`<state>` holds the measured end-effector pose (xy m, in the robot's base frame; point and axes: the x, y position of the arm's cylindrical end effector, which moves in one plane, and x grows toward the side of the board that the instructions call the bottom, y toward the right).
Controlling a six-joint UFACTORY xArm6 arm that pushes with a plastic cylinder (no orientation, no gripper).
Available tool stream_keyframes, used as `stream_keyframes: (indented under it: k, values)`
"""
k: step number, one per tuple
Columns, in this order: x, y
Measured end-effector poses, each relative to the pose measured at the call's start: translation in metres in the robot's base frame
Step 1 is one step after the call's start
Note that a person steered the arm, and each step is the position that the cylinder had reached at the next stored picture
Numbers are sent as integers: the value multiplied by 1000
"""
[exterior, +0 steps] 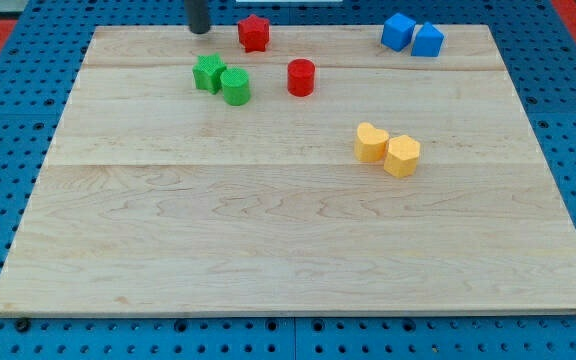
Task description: Slide the red star vertically above the yellow heart
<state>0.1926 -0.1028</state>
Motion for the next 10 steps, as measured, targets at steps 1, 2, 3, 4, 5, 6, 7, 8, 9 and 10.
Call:
stream_keyframes:
  k: [1, 2, 3, 4, 5, 6, 7, 8, 9, 10]
  values:
    - [1, 77]
    - [22, 89]
    - [42, 141]
    - [25, 87]
    - [19, 156]
    - [19, 169]
    - [49, 199]
    - [83, 170]
    - [68, 166]
    - [48, 167]
